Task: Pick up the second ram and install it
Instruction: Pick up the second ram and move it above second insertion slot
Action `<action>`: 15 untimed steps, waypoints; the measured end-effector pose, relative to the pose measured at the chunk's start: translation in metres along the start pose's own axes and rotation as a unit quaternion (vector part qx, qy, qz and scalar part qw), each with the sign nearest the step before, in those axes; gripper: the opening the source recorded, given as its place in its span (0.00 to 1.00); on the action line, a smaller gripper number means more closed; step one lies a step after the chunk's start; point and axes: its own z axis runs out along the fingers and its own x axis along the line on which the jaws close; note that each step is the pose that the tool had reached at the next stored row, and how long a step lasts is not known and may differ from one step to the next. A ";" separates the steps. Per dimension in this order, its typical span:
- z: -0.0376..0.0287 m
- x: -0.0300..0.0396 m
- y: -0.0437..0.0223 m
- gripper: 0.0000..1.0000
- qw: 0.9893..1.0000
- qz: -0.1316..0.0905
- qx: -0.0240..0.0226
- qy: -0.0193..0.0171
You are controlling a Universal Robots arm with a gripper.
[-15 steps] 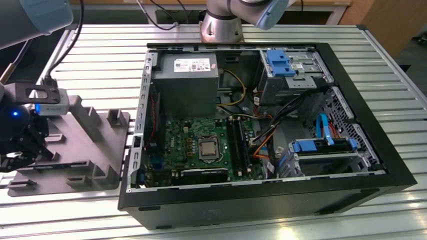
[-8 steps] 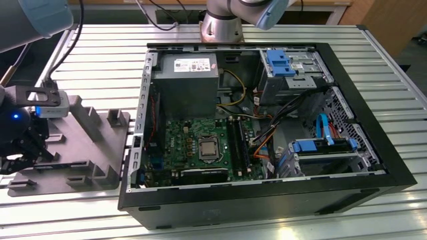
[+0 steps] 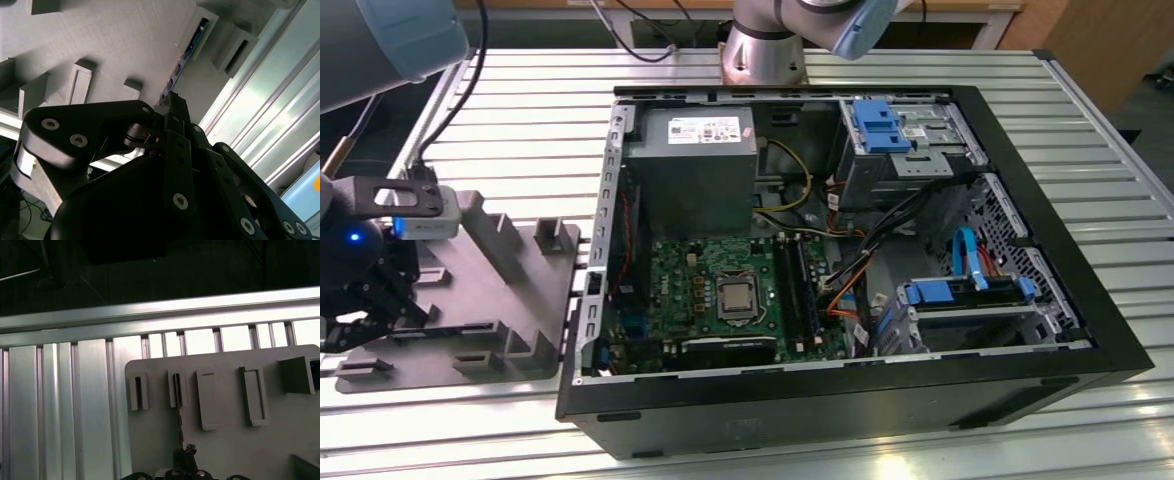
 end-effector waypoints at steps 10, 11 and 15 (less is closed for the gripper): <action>0.0053 0.0006 0.0000 0.11 1.000 -0.008 0.000 0.000; 0.0057 0.0006 -0.0001 0.11 1.000 -0.009 0.000 0.000; 0.0075 0.0007 0.0003 0.11 1.000 -0.013 0.000 0.001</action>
